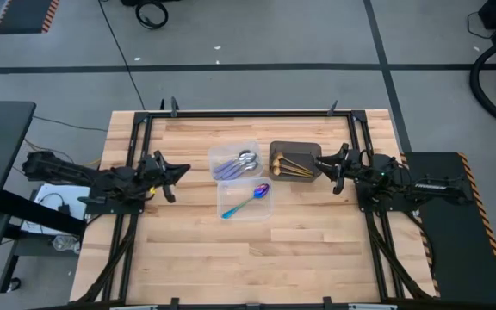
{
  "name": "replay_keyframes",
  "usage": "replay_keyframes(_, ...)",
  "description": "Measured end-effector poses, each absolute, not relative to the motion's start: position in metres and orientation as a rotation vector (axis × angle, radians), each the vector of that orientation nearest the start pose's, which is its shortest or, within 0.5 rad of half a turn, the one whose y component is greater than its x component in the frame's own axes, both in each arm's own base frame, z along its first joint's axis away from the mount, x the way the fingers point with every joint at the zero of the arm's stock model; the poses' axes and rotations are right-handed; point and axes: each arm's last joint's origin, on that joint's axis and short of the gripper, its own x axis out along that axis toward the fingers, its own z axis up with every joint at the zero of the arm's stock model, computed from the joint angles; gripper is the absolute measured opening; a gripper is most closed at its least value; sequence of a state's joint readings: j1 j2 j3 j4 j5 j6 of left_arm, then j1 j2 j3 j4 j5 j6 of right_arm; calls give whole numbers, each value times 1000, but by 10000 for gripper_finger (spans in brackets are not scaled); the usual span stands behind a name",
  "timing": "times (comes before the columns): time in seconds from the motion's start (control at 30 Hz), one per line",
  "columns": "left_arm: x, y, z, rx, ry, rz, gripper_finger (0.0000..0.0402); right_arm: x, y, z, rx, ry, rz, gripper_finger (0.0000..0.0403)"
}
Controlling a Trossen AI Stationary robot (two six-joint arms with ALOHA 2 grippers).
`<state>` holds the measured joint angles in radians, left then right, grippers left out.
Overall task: Sort silverware by color (type)
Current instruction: Return to Home Position
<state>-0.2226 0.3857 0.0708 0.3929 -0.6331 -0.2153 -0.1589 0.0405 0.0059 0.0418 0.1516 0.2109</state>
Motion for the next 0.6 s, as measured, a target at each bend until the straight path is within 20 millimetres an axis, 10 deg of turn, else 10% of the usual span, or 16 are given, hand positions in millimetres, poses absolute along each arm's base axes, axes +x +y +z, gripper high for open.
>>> replay_keyframes(0.6, 100, -4, 181, -228, -34, 441, 9, 98, -20, 166, 206, -40, -317, 130)
